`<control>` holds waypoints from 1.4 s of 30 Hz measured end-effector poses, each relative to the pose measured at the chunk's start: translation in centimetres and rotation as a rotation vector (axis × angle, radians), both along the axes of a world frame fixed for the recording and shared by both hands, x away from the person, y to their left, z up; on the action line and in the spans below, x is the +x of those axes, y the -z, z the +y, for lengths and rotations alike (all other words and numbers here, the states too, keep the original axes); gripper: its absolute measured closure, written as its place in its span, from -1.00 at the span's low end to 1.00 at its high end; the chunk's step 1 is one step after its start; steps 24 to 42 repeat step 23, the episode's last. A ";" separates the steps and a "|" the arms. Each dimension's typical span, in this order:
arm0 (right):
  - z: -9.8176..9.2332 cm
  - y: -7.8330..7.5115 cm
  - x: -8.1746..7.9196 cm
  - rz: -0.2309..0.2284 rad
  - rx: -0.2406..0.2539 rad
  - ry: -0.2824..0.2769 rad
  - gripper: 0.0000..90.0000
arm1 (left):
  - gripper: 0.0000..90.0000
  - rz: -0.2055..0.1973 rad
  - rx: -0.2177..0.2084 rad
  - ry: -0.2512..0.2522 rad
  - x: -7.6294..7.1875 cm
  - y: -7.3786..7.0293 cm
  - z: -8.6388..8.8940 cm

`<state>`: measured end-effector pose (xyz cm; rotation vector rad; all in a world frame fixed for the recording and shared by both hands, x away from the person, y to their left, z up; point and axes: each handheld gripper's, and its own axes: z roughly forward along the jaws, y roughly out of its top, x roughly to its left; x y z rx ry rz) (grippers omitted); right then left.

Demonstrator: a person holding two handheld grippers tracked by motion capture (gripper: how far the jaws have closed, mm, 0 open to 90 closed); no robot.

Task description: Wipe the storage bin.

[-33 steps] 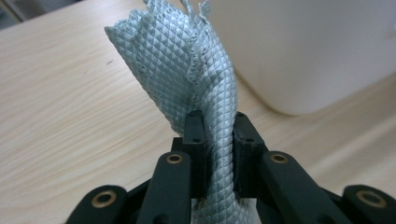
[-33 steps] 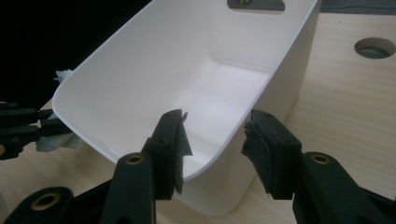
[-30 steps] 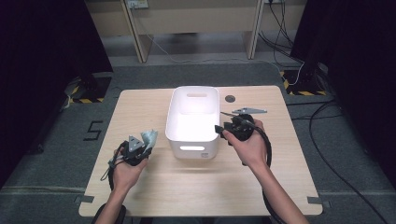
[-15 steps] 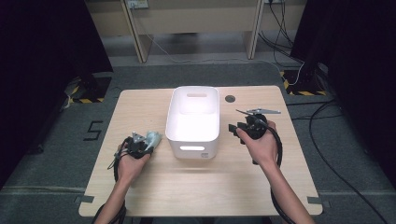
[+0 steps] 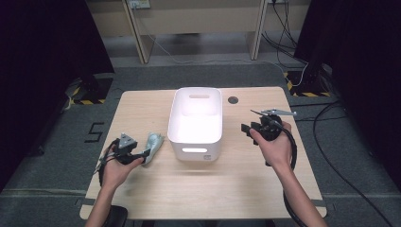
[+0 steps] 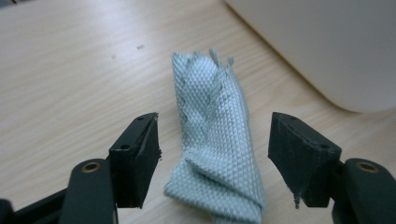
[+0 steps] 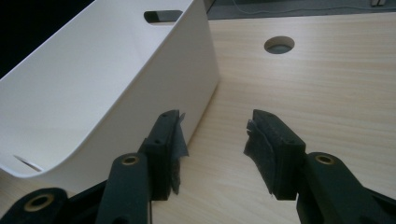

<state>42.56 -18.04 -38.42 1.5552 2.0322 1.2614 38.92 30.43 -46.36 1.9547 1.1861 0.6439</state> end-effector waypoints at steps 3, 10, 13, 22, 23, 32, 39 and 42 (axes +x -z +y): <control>-1.1 0.6 -1.0 0.004 -0.013 0.008 0.18 | -0.30 -0.044 -0.048 -0.031 -1.4 -1.1 1.7; -4.6 3.2 -4.2 0.060 -0.059 0.056 0.18 | -0.26 -0.067 -0.100 -0.180 -3.2 1.1 5.0; -5.8 4.0 -5.9 0.078 -0.064 0.081 0.18 | -0.24 -0.036 -0.109 -0.207 -3.3 3.0 5.1; -6.5 6.4 -8.1 0.107 -0.083 0.101 0.18 | -0.23 -0.021 -0.097 -0.229 -3.3 4.9 4.9; -6.5 6.4 -8.1 0.107 -0.083 0.101 0.18 | -0.23 -0.021 -0.097 -0.229 -3.3 4.9 4.9; -6.5 6.4 -8.1 0.107 -0.083 0.101 0.18 | -0.23 -0.021 -0.097 -0.229 -3.3 4.9 4.9; -6.5 6.4 -8.1 0.107 -0.083 0.101 0.18 | -0.23 -0.021 -0.097 -0.229 -3.3 4.9 4.9; -6.5 6.4 -8.1 0.107 -0.083 0.101 0.18 | -0.23 -0.021 -0.097 -0.229 -3.3 4.9 4.9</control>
